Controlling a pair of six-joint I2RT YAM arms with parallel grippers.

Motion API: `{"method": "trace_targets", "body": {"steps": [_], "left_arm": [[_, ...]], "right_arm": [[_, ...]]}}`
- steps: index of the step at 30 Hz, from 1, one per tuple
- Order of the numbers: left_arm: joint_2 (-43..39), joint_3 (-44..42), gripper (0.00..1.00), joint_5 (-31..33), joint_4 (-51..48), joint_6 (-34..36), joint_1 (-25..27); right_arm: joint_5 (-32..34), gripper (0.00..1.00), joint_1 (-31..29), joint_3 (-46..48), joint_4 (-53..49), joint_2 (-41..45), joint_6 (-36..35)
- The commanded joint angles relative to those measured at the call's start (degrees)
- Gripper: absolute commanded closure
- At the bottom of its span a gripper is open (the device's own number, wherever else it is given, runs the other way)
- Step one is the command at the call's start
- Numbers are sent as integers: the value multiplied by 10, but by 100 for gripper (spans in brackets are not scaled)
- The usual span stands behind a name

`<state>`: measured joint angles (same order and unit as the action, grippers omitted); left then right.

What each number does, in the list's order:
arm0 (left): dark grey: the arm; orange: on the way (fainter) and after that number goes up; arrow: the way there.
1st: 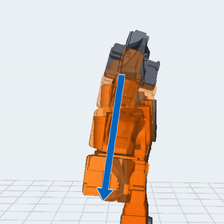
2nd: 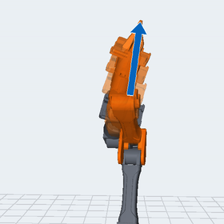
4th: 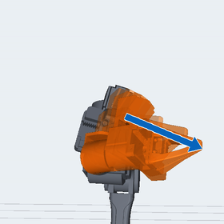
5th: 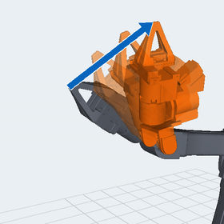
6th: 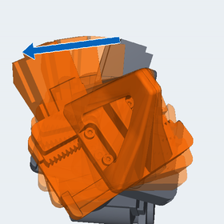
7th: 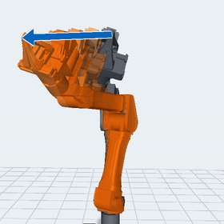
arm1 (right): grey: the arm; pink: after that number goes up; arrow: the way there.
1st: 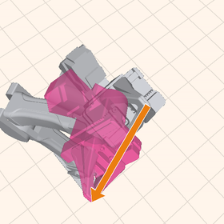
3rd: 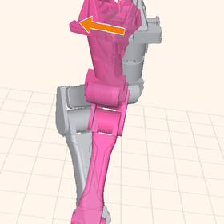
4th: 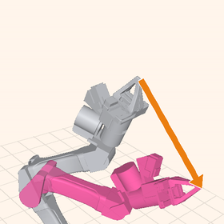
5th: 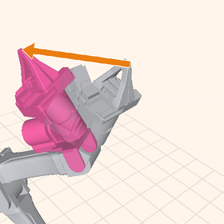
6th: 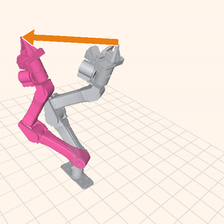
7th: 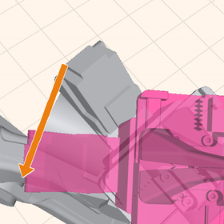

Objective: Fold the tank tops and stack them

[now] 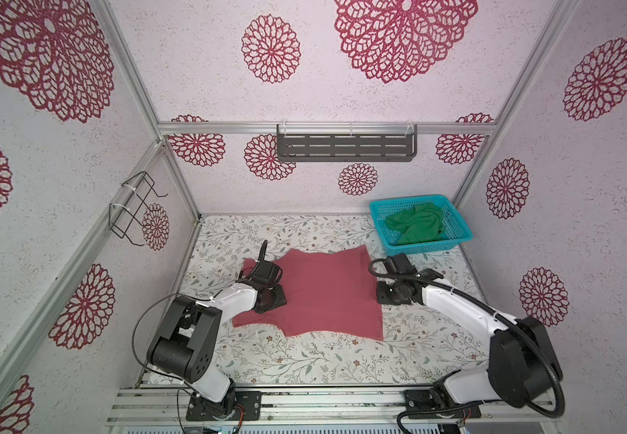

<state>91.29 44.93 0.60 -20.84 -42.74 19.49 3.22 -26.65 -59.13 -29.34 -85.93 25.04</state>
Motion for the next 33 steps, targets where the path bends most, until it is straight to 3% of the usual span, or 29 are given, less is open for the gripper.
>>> {"method": "trace_targets", "body": {"steps": [1,9,15,25,33], "left_arm": [[8,-54,41,9,-63,-14,-19],[-7,-65,41,8,-56,-12,-36],[-6,-60,41,15,-61,-6,-42],[-8,-60,41,15,-61,-9,-50],[-37,3,41,10,-100,2,-47]], "right_arm": [[69,85,2,-92,90,-99,-38],[51,83,6,-366,94,-368,-78],[65,82,42,-445,66,-455,-74],[81,79,65,-468,39,-451,-111],[34,78,28,-391,67,-342,-114]]}}
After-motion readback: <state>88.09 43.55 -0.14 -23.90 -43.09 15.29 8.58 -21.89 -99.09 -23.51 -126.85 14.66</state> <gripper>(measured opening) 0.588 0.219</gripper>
